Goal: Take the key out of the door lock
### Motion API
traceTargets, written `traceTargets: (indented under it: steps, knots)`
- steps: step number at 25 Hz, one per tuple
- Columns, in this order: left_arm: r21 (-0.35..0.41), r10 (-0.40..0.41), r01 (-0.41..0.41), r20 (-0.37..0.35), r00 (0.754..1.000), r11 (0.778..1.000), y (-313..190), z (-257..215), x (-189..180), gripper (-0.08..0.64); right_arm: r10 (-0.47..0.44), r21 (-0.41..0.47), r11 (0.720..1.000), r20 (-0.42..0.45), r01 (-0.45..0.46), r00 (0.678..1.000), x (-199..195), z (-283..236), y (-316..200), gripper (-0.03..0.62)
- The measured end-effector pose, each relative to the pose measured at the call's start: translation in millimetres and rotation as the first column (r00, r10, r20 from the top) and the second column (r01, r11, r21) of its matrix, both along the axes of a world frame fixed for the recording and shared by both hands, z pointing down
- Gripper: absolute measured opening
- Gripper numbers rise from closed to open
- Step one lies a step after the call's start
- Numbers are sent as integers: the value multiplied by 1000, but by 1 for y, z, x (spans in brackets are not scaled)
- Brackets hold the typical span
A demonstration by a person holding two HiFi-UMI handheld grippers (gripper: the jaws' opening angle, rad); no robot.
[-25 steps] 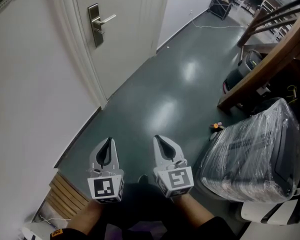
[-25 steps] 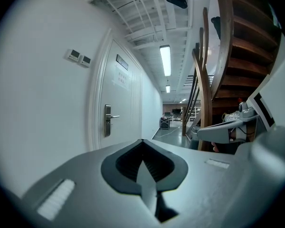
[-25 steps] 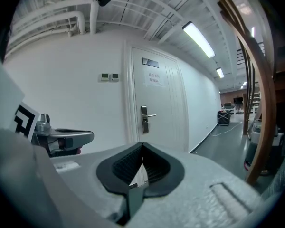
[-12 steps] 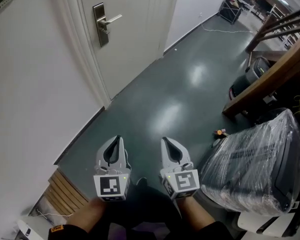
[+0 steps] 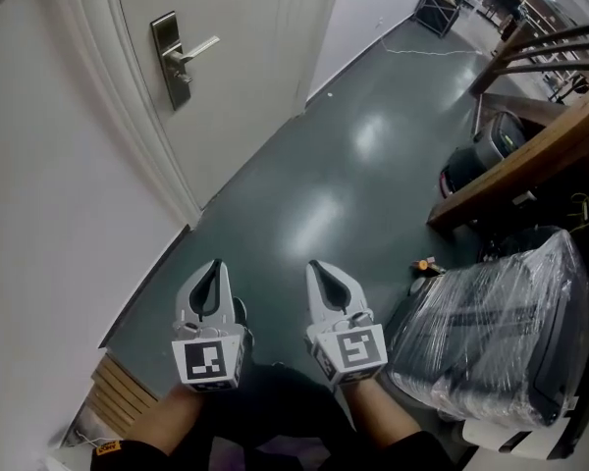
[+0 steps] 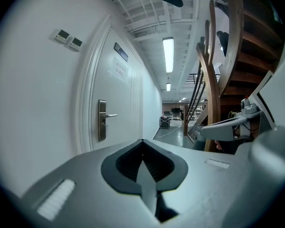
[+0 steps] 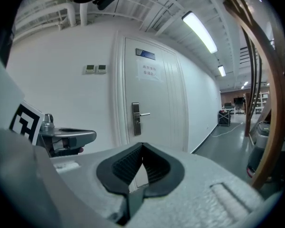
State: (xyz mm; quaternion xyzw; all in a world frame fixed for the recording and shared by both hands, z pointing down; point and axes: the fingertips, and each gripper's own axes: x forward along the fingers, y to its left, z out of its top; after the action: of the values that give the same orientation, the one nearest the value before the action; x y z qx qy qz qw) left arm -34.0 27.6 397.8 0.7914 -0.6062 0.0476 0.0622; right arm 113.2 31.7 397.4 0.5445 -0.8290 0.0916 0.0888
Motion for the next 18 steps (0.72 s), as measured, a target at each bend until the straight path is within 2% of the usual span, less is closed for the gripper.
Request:
traceTargets:
  steps: [9,14,18]
  knots:
    - [11,10,-9,-4,1000,1000,-103,-4,-49,18,-3,-17,1000,1,3,1000,-53,2,-104,-9]
    - [28,3,-3,-8,1000,1000,-141,-9,-69,18,-11,2,1000,-14,11,1000,-73,-8,-147,-9]
    - [45,-23,23,-16,1000,999,-164,-13,-87,18,-51,17,999,-14,52,999,-91,-9,-175,-9]
